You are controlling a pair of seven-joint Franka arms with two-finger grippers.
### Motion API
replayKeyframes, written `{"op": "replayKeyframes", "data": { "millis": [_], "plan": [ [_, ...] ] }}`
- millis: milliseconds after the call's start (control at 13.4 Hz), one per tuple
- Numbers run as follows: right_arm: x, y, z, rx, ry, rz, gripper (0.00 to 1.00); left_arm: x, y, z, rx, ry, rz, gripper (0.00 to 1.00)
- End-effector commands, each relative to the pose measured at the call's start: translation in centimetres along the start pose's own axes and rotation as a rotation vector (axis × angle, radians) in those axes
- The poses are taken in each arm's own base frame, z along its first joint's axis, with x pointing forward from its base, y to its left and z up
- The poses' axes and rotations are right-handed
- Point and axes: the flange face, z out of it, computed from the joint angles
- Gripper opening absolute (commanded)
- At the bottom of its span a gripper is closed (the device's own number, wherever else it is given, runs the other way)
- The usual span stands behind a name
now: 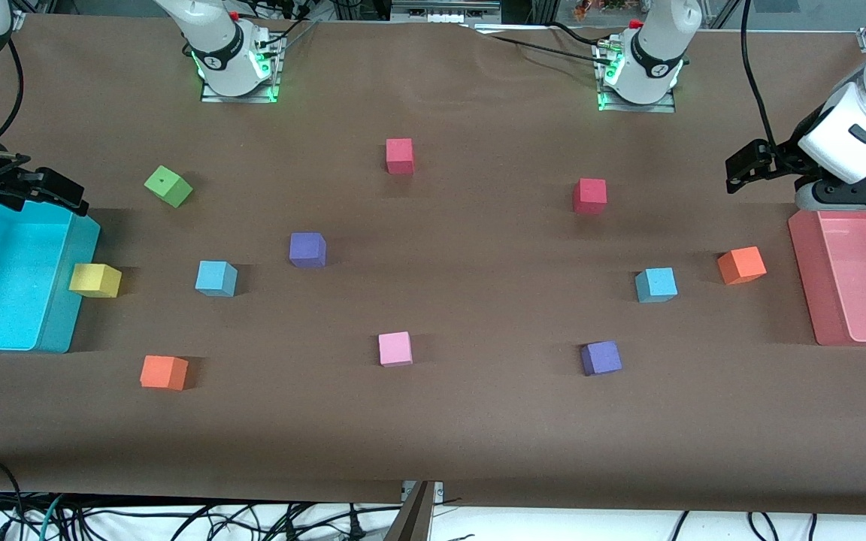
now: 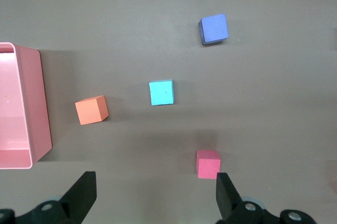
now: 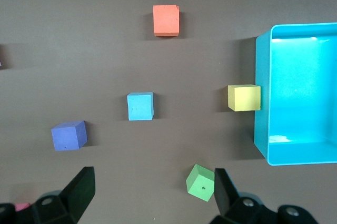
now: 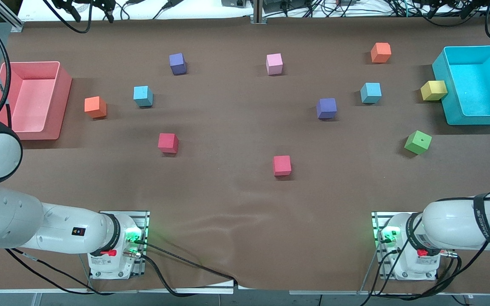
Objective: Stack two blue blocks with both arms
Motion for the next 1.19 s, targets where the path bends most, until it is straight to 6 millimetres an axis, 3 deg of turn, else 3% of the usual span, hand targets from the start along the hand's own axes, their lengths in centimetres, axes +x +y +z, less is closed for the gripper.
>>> {"op": "replayKeyframes", "data": {
  "millis": [0,1116],
  "plan": [
    [-0.4,0.01,0.11,0.015,-0.002,-0.003,1.0,-0.29,-0.04,-0.87,0.013,0.001,-0.012,1.0],
    [-0.29,-0.16,0.08,0.014,0.008,0.0,1.0,-0.29,-0.05,-0.88,0.014,0.002,-0.011,1.0]
  ]
}}
